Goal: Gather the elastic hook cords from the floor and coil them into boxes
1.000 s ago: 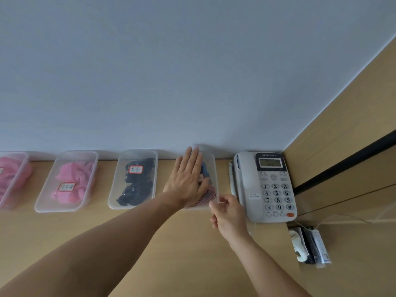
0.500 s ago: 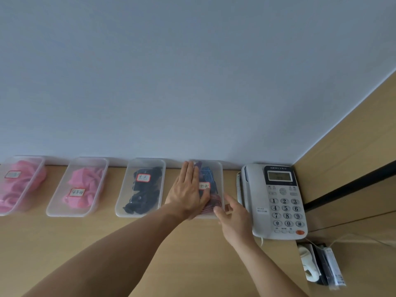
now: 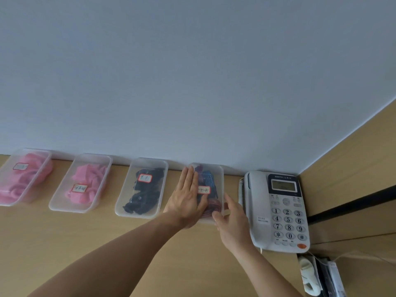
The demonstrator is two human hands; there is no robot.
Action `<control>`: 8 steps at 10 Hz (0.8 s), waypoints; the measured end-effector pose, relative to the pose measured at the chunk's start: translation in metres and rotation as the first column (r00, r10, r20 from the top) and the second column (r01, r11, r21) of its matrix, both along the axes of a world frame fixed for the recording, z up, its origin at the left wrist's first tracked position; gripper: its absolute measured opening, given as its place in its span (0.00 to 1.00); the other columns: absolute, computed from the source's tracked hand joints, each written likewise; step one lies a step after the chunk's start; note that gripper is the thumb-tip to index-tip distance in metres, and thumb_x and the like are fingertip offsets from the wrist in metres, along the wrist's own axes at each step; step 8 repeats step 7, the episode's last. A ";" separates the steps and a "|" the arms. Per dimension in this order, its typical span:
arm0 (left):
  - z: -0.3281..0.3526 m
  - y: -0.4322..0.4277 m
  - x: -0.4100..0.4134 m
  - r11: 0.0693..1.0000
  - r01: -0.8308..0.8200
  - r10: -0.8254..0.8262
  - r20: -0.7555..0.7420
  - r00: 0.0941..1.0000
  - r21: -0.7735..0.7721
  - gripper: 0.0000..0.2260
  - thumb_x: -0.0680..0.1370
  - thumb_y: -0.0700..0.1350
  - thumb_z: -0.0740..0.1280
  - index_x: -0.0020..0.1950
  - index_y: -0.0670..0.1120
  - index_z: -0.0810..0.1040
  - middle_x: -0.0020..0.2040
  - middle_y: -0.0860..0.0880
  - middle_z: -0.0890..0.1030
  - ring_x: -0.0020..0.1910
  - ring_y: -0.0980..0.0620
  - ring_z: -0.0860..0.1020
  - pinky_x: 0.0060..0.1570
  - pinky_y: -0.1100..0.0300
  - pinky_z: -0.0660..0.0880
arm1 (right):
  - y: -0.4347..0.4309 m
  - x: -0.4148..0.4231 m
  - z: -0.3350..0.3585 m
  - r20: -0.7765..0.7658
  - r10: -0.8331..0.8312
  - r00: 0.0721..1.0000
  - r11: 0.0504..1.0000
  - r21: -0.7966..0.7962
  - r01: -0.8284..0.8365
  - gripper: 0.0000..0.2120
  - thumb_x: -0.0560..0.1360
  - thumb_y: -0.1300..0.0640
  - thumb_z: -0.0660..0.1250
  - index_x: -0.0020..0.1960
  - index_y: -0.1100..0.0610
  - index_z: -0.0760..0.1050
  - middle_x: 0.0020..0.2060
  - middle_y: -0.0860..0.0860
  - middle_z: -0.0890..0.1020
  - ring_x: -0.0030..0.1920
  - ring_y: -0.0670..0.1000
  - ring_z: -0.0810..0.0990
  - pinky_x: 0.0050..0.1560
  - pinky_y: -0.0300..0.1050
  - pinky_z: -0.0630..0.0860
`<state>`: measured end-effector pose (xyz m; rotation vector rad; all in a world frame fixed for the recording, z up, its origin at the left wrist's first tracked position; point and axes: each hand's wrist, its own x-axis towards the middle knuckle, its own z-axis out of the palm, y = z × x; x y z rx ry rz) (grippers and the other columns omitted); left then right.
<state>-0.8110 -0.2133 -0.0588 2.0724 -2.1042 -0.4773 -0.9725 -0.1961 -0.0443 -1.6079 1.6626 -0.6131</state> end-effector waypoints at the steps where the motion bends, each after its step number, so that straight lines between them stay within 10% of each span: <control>1: 0.001 -0.002 0.000 1.000 0.016 -0.016 0.006 1.000 0.027 0.32 0.84 0.55 0.49 0.79 0.38 0.40 0.80 0.41 0.36 0.77 0.47 0.30 0.76 0.57 0.33 | 0.000 -0.001 -0.001 0.014 0.038 0.999 0.999 0.025 -0.038 0.27 0.75 0.58 0.69 0.73 0.55 0.68 0.60 0.53 0.75 0.53 0.55 0.80 0.56 0.45 0.73; 3: 0.005 -0.002 -0.001 0.997 0.009 -0.009 -0.001 1.000 0.075 0.31 0.84 0.55 0.48 0.80 0.39 0.40 0.80 0.42 0.36 0.77 0.47 0.31 0.77 0.54 0.35 | -0.002 -0.006 -0.005 0.045 0.072 0.996 0.997 0.036 -0.073 0.30 0.76 0.57 0.69 0.76 0.52 0.64 0.65 0.50 0.73 0.62 0.47 0.75 0.58 0.33 0.64; 8: 0.063 0.010 0.041 0.994 0.096 -0.098 0.042 0.994 0.041 0.27 0.81 0.55 0.58 0.78 0.47 0.59 0.80 0.47 0.57 0.80 0.48 0.51 0.77 0.47 0.53 | -0.007 0.024 0.049 -0.366 0.138 0.920 0.981 -0.077 -0.177 0.23 0.75 0.53 0.64 0.69 0.55 0.68 0.65 0.54 0.71 0.66 0.56 0.68 0.61 0.50 0.71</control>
